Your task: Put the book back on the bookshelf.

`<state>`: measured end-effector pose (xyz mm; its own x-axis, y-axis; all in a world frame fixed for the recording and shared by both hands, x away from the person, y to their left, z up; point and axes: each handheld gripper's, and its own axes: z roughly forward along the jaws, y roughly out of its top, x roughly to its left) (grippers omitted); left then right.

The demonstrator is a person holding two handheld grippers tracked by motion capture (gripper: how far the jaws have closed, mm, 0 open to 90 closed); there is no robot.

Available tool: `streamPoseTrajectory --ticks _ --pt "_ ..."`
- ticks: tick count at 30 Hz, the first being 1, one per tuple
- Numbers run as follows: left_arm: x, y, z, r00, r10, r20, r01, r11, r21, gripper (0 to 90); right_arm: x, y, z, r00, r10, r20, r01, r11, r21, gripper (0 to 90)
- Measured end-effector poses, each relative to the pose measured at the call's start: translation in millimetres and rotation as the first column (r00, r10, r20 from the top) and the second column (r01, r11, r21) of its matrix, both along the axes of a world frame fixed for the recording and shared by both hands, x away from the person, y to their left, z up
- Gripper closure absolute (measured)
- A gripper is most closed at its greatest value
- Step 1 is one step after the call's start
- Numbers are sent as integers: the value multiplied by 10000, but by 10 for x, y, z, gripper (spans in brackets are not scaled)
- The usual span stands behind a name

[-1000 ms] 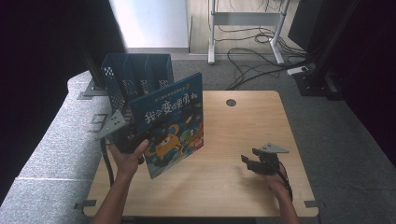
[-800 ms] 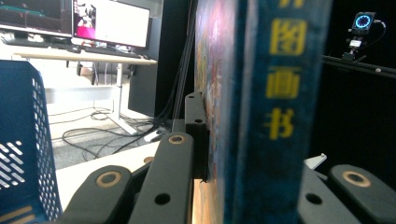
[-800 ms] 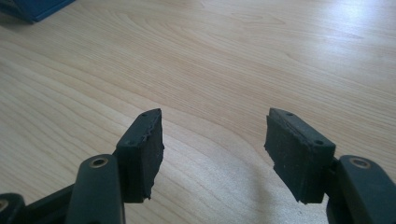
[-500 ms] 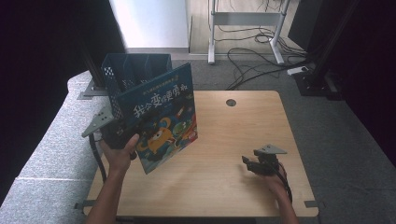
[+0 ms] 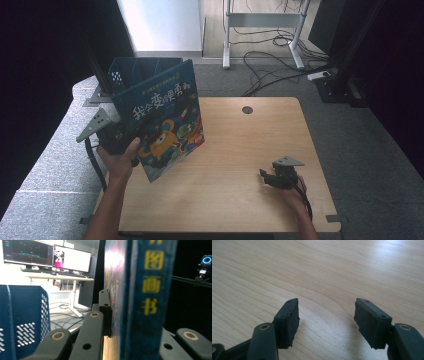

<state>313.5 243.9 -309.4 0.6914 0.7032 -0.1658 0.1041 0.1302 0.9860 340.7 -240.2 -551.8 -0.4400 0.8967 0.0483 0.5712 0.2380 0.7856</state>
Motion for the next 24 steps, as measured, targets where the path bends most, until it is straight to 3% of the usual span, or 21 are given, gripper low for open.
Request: streamPoseTrajectory --ticks 24 --pt "51 294 51 9957 929 0 -929 9951 -353 826 30 -28 -18 9994 -184 -285 183 9998 -60 353"
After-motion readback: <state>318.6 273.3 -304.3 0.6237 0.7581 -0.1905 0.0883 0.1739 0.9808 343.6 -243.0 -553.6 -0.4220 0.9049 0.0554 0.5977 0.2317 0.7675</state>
